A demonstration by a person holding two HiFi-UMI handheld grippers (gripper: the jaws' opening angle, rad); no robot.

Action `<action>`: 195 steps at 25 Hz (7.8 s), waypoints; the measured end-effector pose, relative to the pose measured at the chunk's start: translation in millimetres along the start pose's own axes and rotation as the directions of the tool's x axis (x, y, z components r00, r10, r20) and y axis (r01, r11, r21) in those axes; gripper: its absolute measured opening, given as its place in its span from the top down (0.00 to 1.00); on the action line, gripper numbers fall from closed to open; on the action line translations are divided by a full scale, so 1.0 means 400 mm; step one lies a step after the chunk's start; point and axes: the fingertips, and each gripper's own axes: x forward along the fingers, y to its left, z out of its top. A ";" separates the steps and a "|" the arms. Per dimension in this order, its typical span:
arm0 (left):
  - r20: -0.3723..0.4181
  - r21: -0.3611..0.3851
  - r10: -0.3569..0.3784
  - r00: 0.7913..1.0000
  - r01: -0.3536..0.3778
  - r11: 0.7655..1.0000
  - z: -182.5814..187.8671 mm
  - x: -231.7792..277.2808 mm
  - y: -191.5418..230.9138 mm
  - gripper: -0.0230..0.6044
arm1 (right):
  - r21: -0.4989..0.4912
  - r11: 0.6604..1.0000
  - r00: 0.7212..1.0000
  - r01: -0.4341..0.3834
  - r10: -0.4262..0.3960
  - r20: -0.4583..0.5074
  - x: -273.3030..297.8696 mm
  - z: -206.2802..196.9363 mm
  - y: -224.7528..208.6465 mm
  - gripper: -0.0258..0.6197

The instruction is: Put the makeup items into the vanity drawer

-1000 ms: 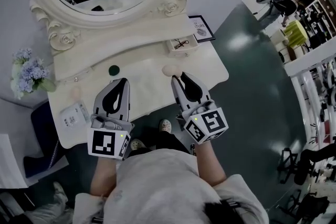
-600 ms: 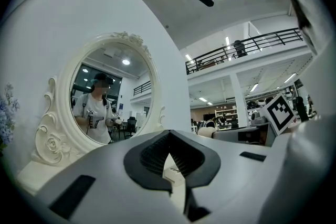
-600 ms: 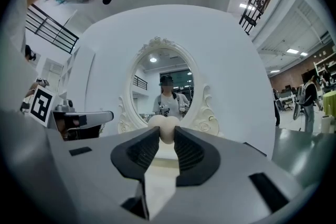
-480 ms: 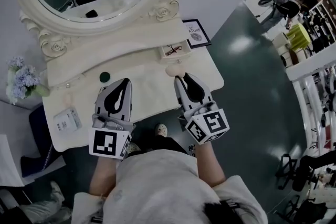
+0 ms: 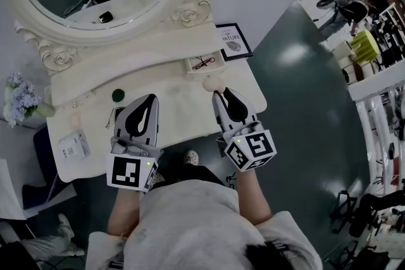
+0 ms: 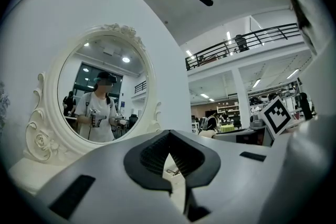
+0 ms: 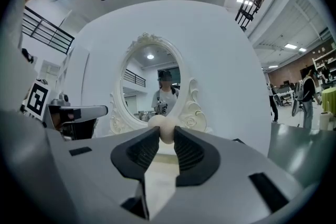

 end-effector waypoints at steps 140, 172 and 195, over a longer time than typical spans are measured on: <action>-0.035 0.045 0.291 0.956 -0.289 0.956 0.017 -0.175 0.198 0.94 | 0.006 0.935 0.918 -0.354 0.349 -0.188 0.182 -0.088 0.255 0.92; 0.044 0.077 0.308 0.950 -0.311 0.947 0.117 -0.405 0.231 0.94 | -0.046 0.928 0.929 -0.369 0.369 -0.005 0.049 0.061 0.449 0.92; 0.064 0.093 0.285 0.956 -0.290 0.952 0.145 -0.498 0.261 0.94 | -0.111 0.930 0.932 -0.351 0.358 0.055 -0.009 0.100 0.559 0.92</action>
